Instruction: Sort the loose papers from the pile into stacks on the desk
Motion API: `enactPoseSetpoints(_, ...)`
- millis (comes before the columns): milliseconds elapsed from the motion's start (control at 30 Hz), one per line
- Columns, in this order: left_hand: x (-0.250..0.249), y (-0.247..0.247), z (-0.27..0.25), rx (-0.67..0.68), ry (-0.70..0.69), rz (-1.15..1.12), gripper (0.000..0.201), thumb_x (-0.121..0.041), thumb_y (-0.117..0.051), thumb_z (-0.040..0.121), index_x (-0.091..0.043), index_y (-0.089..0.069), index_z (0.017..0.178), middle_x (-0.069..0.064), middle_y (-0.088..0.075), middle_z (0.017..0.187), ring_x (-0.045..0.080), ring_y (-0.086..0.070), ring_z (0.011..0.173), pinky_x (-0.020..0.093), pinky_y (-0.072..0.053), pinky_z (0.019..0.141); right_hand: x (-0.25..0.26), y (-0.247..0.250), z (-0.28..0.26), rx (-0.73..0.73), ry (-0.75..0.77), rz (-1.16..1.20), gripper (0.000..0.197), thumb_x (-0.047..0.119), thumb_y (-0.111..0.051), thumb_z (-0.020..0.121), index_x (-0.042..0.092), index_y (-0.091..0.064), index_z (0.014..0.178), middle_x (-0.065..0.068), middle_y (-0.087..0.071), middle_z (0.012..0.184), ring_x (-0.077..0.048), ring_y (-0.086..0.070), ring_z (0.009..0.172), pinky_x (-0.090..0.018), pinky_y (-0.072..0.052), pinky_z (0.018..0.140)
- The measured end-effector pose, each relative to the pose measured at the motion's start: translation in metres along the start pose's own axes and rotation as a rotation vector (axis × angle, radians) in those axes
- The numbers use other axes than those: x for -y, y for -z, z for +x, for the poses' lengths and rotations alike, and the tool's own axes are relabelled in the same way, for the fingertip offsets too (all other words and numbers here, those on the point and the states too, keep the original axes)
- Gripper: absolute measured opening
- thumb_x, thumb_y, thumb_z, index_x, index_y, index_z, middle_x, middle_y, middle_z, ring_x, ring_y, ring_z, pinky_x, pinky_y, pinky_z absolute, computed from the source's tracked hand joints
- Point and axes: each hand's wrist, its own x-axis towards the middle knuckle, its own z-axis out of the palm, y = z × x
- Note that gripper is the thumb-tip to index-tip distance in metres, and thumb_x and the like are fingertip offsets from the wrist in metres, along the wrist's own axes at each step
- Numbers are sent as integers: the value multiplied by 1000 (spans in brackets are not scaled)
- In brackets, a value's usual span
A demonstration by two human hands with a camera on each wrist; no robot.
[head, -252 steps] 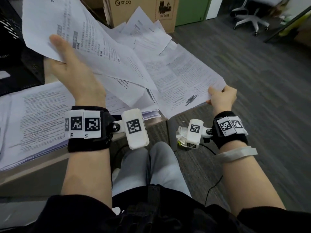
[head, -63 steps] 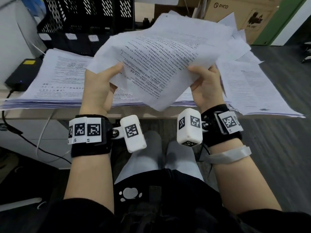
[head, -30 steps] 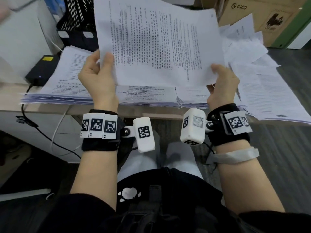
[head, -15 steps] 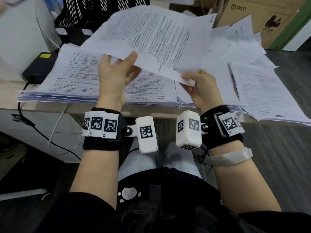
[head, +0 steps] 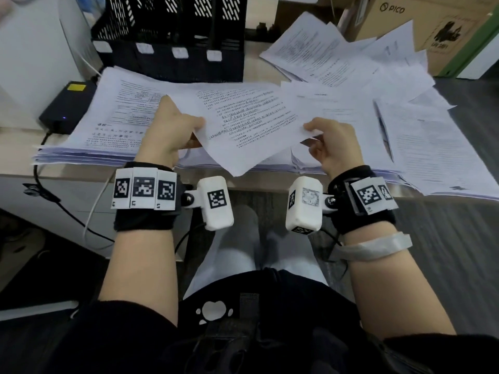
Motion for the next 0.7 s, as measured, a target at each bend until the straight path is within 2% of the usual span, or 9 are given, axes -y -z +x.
enactPoseSetpoints(67,-2,-2,1,-20,21,-18,38,-3,-55,91,-21,-36,119,14,-54,119,10,-60,66,15,-52,44,-1,3,0,-26,23,-24,21,-8,-59,77,6,-49,66,-2,-50,59,-7,-49,32,-14,-36,37)
enactPoseSetpoints(100,-1,-4,2,-17,27,-35,57,-5,-57,91,-14,-25,137,14,-52,121,9,-60,64,14,-52,45,-3,4,0,-30,29,-8,23,-11,-59,76,6,-48,64,0,-49,54,-6,-46,29,-14,-39,39)
enactPoseSetpoints(167,4,-7,1,20,52,-48,82,-10,-61,90,-9,-4,149,8,-52,128,8,-63,69,12,-51,48,-8,4,1,-31,44,37,23,-15,-58,74,3,-50,62,0,-52,50,-8,-47,31,-16,-45,44)
enactPoseSetpoints(300,13,-7,-6,117,80,-45,69,-16,-64,88,-6,-27,146,4,-49,137,10,-64,95,13,-55,61,-19,-1,0,-13,78,77,21,-19,-57,71,-1,-53,63,-8,-53,58,-21,-59,50,-22,-53,52)
enactPoseSetpoints(367,16,-3,-9,144,81,-94,62,-12,-63,88,-7,-35,143,5,-54,133,3,-66,81,12,-54,60,-24,-5,-2,-14,90,116,19,-19,-58,71,-1,-53,71,-11,-49,67,-23,-60,53,-24,-55,55)
enactPoseSetpoints(433,20,1,-11,139,65,-134,58,-5,-63,86,-8,-41,139,2,-60,114,-1,-65,64,10,-52,58,-27,-9,-3,-49,98,178,23,-18,-58,73,3,-49,78,-11,-46,69,-19,-61,48,-23,-54,54)
enactPoseSetpoints(467,22,3,-11,125,48,-140,57,-1,-64,85,-7,-44,137,-1,-61,104,0,-64,65,9,-51,59,-28,-10,-4,-64,105,201,26,-18,-58,74,5,-46,76,-10,-44,69,-18,-61,46,-22,-54,54)
enactPoseSetpoints(567,23,6,-7,31,-20,-145,50,8,-63,81,-3,-52,129,-3,-63,90,10,-64,82,9,-50,60,-31,-12,-5,-95,118,160,32,-14,-60,75,10,-40,66,-10,-46,70,-20,-59,57,-21,-53,53)
enactPoseSetpoints(700,25,5,4,-60,-96,-98,40,8,-61,81,-3,-59,120,7,-61,118,20,-58,117,19,-53,80,-29,-7,-10,-45,65,166,18,-8,-59,79,4,-49,69,-11,-54,70,-25,-63,59,-22,-53,53)
